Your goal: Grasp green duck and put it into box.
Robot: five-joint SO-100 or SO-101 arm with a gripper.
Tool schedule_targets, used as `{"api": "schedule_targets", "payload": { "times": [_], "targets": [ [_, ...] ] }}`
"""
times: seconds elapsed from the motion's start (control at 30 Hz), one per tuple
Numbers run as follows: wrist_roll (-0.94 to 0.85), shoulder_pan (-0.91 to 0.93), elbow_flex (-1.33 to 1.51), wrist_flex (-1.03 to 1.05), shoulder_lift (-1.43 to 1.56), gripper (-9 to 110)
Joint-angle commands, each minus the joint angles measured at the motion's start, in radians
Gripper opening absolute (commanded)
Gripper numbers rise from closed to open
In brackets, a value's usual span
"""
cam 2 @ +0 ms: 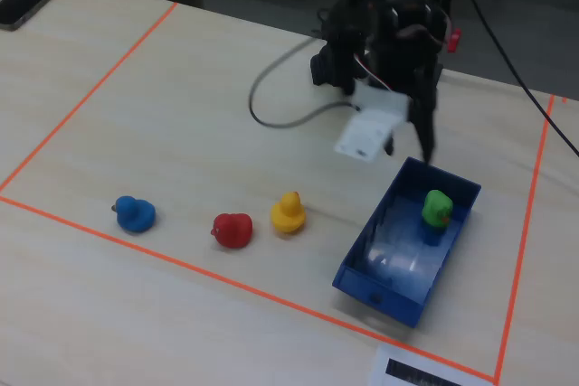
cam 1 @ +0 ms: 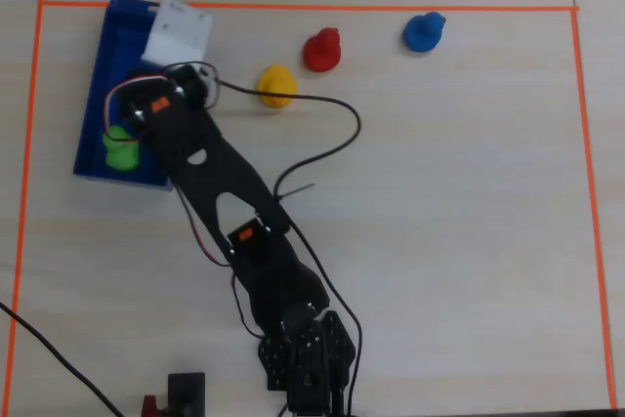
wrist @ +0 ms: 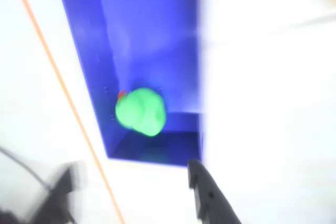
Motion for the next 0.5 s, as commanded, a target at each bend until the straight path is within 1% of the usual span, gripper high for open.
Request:
{"api": "schedule_targets", "payload": {
  "times": [0.0,0.1,0.3,0.37,0.47],
  "targets": [
    [-0.137,0.190,0.614,-0.282,0.620,0],
    [-0.259,0.307,0.983,-0.474,0.974,0],
    [-0.480,0.442,1.577,-0.681,1.505,0],
    [-0.535,0.463,1.772,-0.719,1.669,0],
    [-0.551,0.468,1.987,-0.699,1.871,0]
  ]
}}
